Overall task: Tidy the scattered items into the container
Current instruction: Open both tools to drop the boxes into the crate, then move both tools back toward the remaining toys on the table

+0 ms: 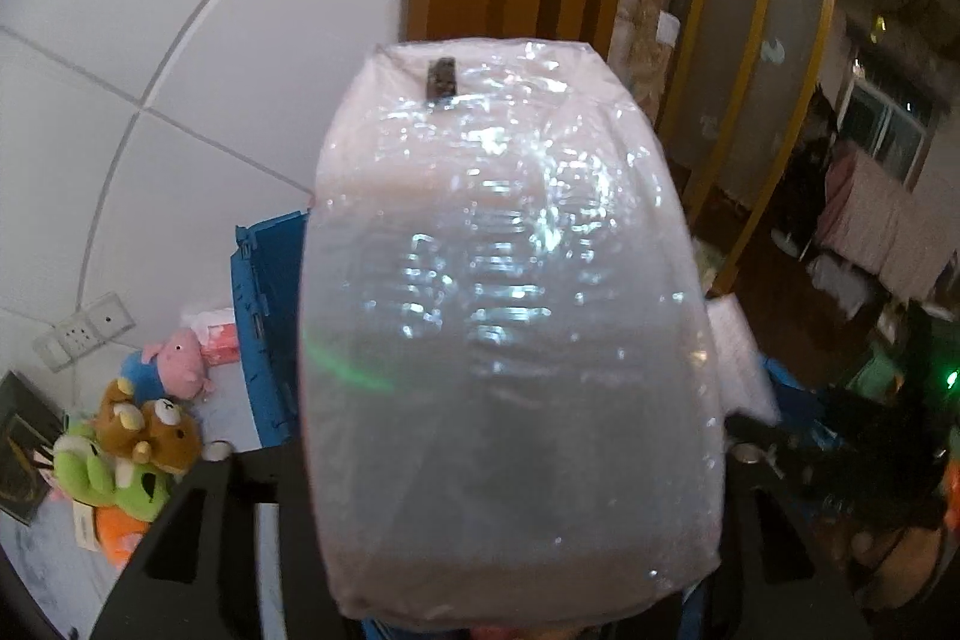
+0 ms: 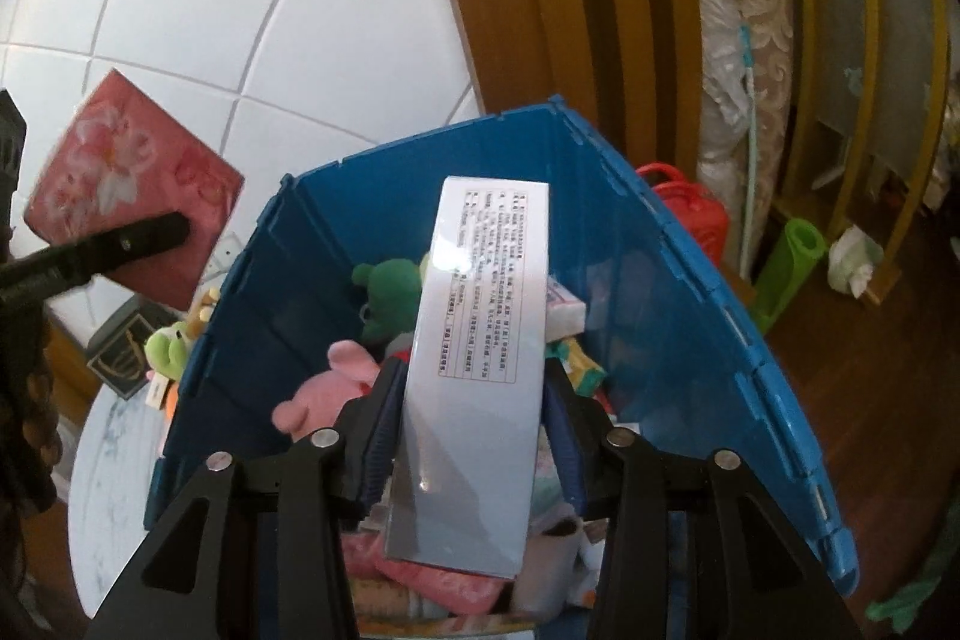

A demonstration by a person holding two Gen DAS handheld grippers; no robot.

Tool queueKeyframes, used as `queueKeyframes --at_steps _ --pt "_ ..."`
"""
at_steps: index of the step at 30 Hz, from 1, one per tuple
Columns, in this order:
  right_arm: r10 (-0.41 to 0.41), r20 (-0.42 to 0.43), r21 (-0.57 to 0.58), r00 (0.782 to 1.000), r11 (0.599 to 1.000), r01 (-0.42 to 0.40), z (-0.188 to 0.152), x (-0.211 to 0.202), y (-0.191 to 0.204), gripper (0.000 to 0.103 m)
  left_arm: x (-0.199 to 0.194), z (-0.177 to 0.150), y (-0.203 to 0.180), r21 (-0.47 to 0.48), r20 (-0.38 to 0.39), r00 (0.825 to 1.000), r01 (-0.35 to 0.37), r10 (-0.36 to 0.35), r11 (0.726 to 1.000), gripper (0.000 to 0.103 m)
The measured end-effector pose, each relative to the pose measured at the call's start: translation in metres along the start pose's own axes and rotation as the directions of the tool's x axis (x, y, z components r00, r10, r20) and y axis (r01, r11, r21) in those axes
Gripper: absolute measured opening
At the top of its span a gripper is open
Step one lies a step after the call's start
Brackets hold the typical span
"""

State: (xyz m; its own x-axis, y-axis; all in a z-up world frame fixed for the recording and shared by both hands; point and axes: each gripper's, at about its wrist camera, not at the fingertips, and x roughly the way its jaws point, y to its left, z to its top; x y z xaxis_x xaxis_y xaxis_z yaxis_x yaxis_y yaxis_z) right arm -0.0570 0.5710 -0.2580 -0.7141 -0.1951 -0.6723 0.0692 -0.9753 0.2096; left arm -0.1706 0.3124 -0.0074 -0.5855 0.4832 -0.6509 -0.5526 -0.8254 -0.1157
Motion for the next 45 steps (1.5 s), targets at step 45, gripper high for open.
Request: queueKeyframes --at_steps 45 --pt "0.195 -0.055 -0.234 0.979 0.951 -0.203 -0.031 0.011 0.18 0.101 -0.152 -0.172 0.21 -0.303 -0.08 0.947 -0.321 0.311 0.898 0.091"
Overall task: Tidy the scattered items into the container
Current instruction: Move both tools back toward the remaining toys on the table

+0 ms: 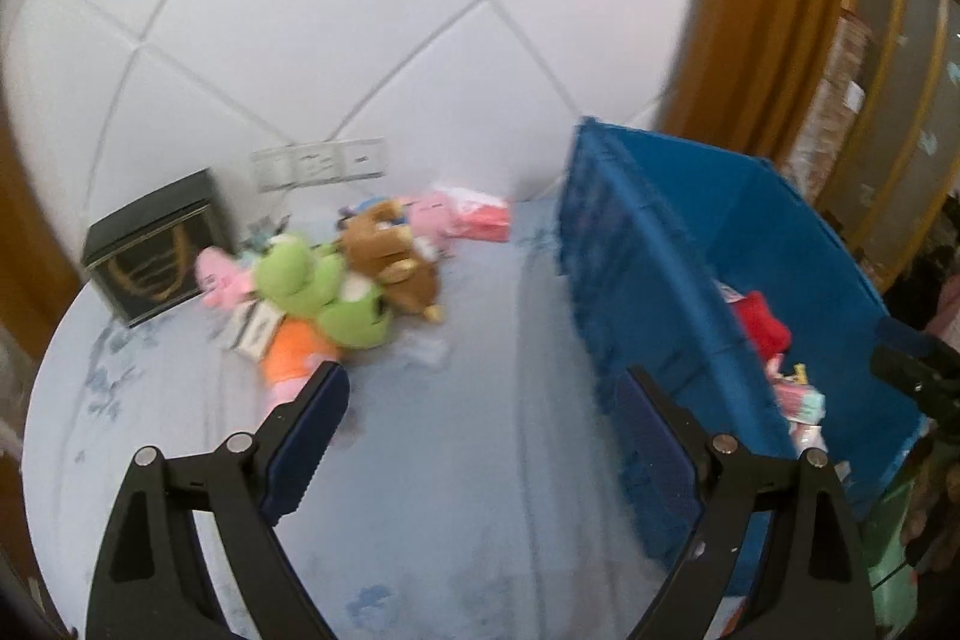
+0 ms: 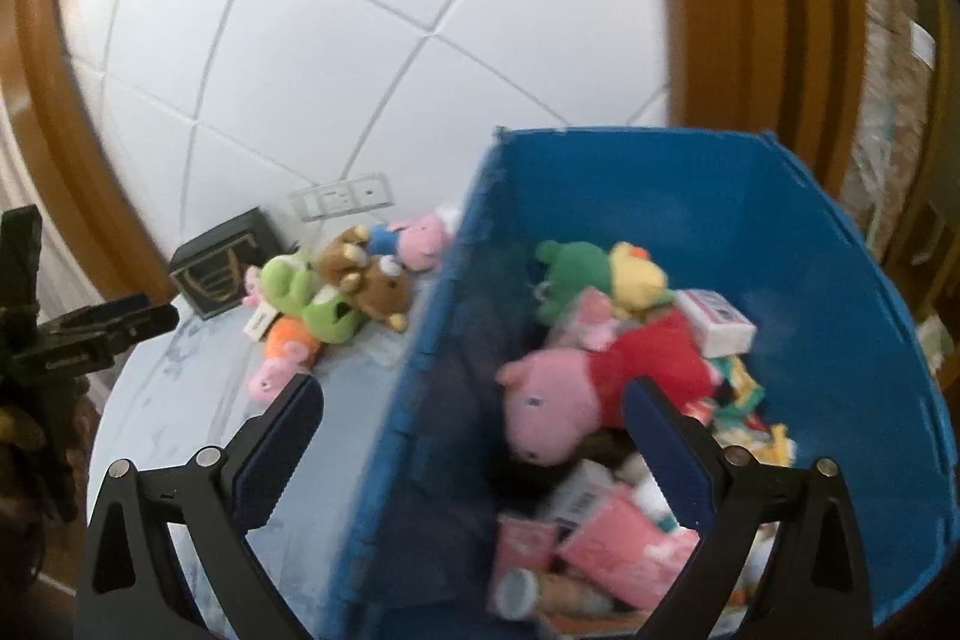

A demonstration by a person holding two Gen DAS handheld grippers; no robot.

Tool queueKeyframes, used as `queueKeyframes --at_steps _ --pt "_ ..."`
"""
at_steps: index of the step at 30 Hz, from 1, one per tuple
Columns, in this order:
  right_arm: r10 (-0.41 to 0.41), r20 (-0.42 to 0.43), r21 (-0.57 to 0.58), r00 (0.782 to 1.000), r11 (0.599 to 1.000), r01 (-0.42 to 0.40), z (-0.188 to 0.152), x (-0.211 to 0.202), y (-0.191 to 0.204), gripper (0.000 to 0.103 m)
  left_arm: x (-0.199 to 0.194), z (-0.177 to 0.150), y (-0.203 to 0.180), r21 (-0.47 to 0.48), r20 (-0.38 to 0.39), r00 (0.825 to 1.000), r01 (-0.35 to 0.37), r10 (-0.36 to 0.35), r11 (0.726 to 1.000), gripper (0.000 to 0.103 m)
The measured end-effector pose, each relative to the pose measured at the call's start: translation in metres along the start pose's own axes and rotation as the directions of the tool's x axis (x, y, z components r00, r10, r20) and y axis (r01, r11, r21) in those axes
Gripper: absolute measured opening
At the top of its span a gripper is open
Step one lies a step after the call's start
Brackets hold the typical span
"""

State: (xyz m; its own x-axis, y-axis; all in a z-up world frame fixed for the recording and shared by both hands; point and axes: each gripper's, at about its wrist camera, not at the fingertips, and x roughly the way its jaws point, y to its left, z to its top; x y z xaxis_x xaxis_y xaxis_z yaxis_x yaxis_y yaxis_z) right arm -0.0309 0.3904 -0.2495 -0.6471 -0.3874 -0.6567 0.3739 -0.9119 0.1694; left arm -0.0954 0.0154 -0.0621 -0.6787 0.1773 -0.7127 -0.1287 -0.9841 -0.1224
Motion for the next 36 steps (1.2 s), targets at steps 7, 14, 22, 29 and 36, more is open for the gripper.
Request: queueKeyframes --at_steps 7,14,22,29,36 --pt "0.065 -0.023 -0.075 0.998 0.995 -0.067 0.006 0.024 0.074 0.101 -0.01 -0.014 0.08 -0.044 -0.012 0.997 -0.074 0.073 0.996 0.091" --pt "0.102 -0.065 -0.124 0.993 0.986 -0.109 -0.001 0.051 0.142 0.101 -0.008 -0.034 0.149 -0.072 -0.048 0.994 -0.105 0.102 0.992 0.091" --pt "0.098 -0.153 -0.137 0.983 0.983 -0.119 -0.023 0.105 0.202 0.101 0.024 -0.047 0.207 -0.055 -0.099 0.99 -0.111 0.105 0.992 0.091" --pt "0.072 -0.225 -0.154 0.972 0.982 -0.108 -0.036 0.173 0.239 0.101 0.089 -0.047 0.241 -0.008 -0.131 0.986 -0.106 0.104 0.994 0.091" --pt "0.04 -0.276 -0.161 0.96 0.983 -0.087 -0.056 0.252 0.251 0.101 0.189 -0.048 0.253 0.104 -0.156 0.978 -0.12 0.136 0.987 0.091"
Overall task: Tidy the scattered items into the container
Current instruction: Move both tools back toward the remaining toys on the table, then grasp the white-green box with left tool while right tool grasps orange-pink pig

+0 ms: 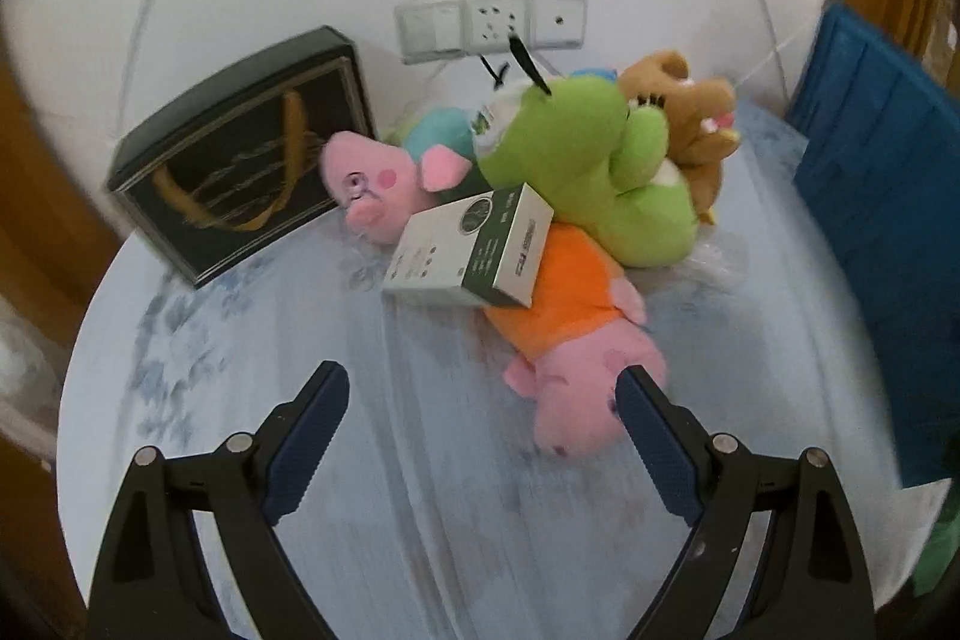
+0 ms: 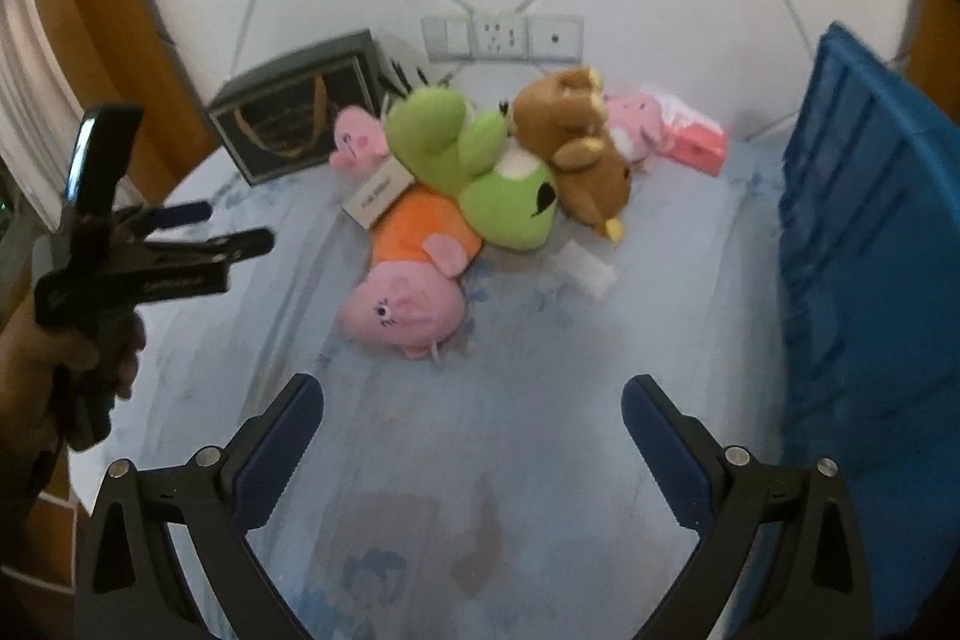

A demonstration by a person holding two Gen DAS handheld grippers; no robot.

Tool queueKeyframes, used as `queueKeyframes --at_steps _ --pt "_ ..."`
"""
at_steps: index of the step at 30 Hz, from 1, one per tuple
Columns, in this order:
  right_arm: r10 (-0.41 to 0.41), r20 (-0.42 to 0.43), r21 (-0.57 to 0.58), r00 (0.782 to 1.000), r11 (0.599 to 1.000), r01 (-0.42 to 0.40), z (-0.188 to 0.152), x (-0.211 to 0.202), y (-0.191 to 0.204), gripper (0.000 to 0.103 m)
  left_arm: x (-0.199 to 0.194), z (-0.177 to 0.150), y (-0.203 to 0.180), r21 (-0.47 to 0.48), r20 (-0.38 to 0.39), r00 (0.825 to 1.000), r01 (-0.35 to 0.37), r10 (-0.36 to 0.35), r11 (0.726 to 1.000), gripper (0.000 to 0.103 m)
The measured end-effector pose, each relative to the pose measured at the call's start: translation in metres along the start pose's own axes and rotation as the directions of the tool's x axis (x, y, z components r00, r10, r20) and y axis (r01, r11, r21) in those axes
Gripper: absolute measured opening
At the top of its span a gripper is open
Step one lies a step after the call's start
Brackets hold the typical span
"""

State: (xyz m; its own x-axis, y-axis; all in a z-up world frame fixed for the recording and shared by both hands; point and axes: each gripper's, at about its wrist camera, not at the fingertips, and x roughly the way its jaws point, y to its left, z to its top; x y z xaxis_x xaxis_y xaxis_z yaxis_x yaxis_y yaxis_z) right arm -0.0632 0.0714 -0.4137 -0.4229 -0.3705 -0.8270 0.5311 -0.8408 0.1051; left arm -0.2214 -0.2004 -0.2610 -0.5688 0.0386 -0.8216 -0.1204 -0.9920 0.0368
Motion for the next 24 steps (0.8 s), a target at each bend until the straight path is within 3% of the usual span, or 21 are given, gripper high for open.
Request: queueKeyframes --at_steps 4,9,12,13,17,24 --pt "-0.006 -0.056 -0.006 0.998 1.0 0.006 -0.006 0.053 0.001 0.101 0.056 0.01 -0.012 0.102 -0.016 1.0 -0.018 0.02 0.995 0.091" --pt "-0.022 -0.061 0.002 0.998 1.0 0.022 -0.008 0.093 0.0 0.101 0.103 0.024 -0.01 0.133 -0.018 0.999 -0.035 0.037 0.99 0.089" --pt "-0.026 -0.057 0.004 0.998 1.0 0.026 -0.001 0.116 0.001 0.101 0.122 0.027 -0.004 0.137 -0.02 0.999 -0.026 0.029 0.99 0.08" --pt "-0.024 -0.055 -0.001 0.998 1.0 0.024 0.004 0.127 0.002 0.101 0.124 0.027 -0.002 0.129 -0.013 1.0 -0.004 0.006 0.992 0.07" --pt "-0.022 -0.042 -0.004 0.999 1.0 0.022 0.022 0.158 0.01 0.101 0.116 0.027 0.005 0.12 0.06 0.998 0.03 -0.037 0.992 0.06" --pt "0.022 -0.07 0.039 0.997 0.999 -0.019 0.051 0.212 0.033 0.101 0.079 0.009 0.057 -0.046 0.154 0.986 0.069 -0.062 0.997 0.04"
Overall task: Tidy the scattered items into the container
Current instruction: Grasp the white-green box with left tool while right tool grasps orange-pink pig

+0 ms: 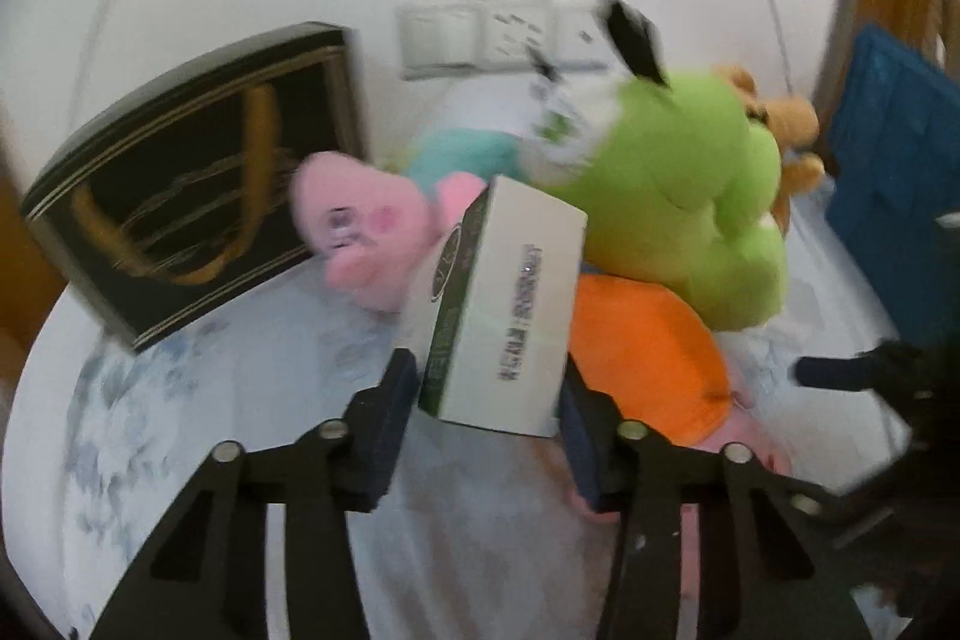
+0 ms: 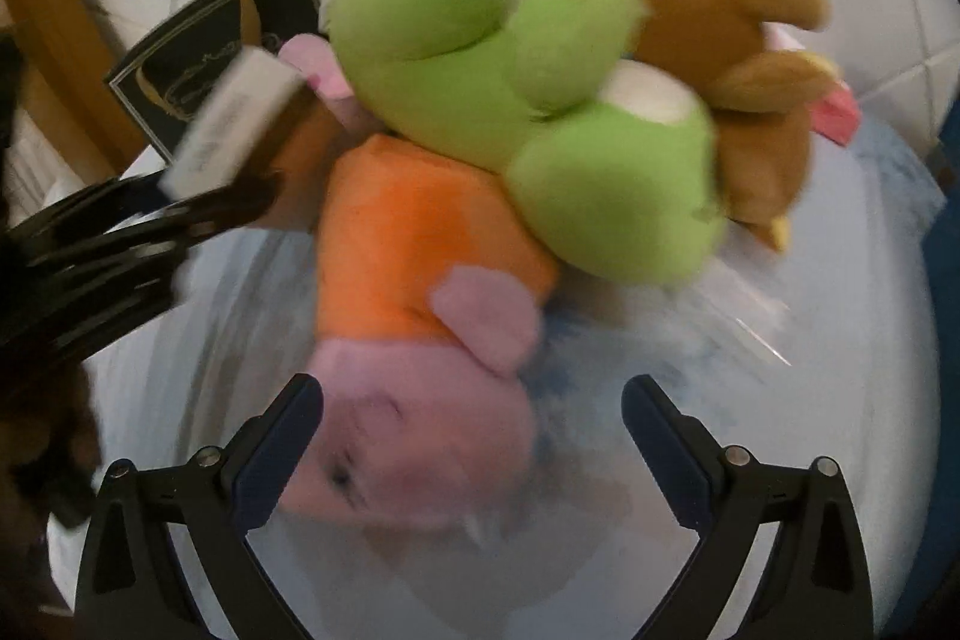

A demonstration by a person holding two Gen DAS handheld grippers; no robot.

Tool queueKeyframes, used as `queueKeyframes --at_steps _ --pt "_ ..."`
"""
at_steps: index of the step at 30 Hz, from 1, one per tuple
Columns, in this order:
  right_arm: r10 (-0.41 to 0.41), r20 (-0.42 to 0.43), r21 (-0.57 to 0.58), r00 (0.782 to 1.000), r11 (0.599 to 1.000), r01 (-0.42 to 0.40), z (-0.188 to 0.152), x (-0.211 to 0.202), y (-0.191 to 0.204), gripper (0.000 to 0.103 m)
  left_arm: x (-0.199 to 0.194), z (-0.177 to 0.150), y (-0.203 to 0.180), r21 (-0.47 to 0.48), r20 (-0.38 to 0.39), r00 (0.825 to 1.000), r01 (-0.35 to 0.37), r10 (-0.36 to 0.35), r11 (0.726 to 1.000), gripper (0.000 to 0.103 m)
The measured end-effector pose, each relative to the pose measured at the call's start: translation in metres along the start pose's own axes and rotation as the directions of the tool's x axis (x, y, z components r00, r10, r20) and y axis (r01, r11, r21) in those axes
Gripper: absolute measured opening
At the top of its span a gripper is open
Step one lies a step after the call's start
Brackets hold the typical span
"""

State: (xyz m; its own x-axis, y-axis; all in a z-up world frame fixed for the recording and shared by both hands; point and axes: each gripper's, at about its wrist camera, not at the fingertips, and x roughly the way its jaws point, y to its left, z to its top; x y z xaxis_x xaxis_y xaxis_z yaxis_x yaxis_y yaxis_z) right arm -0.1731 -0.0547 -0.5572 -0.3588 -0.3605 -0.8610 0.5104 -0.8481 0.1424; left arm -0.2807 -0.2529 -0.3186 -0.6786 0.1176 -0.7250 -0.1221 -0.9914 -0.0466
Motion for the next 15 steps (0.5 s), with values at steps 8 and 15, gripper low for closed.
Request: queueKeyframes --at_steps 8,15 --pt "-0.057 -0.086 -0.034 0.995 0.998 0.055 0.019 0.053 0.034 0.1 -0.02 -0.037 0.056 -0.157 0.013 1.0 0.004 -0.002 0.988 0.035" --pt "-0.042 -0.13 -0.011 0.991 0.999 0.041 -0.001 0.042 0.027 0.072 -0.032 -0.06 0.067 -0.283 0.045 0.998 0.053 -0.042 0.958 0.034"
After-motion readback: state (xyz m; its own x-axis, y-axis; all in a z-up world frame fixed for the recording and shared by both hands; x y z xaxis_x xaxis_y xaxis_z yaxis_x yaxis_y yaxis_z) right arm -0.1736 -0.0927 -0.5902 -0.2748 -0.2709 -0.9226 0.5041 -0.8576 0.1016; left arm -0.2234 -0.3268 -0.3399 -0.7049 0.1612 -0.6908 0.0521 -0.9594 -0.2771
